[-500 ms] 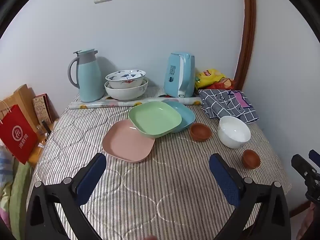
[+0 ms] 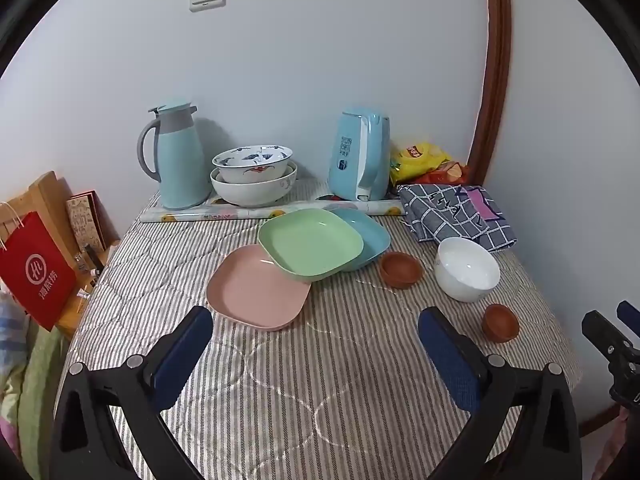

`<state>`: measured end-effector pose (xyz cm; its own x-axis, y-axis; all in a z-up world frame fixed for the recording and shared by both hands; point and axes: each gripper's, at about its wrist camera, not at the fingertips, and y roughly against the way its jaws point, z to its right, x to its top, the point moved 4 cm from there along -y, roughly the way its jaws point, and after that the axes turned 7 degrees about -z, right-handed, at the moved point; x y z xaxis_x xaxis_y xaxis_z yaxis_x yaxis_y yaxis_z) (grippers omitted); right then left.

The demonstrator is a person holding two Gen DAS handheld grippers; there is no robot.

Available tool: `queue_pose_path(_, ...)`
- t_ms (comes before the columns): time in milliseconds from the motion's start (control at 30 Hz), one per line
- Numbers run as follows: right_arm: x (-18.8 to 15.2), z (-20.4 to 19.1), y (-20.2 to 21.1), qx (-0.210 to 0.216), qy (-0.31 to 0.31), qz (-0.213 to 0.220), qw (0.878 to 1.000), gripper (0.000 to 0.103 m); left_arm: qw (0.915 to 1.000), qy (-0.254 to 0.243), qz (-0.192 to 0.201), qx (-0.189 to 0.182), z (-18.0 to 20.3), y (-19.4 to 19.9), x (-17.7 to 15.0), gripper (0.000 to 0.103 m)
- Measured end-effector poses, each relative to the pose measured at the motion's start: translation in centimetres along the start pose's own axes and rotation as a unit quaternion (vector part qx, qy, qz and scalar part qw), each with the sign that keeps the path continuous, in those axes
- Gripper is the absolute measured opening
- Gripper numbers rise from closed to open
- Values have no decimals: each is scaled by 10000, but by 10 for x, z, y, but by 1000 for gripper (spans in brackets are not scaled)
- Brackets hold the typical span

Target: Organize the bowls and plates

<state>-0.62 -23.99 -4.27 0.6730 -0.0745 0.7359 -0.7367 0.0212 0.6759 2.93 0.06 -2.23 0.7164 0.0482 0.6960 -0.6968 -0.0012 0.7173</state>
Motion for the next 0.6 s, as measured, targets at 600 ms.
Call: queue_pose_path(600, 2, -1, 5, 31, 18, 93, 10000, 103, 9999, 70, 106, -30, -2, 7, 6, 103)
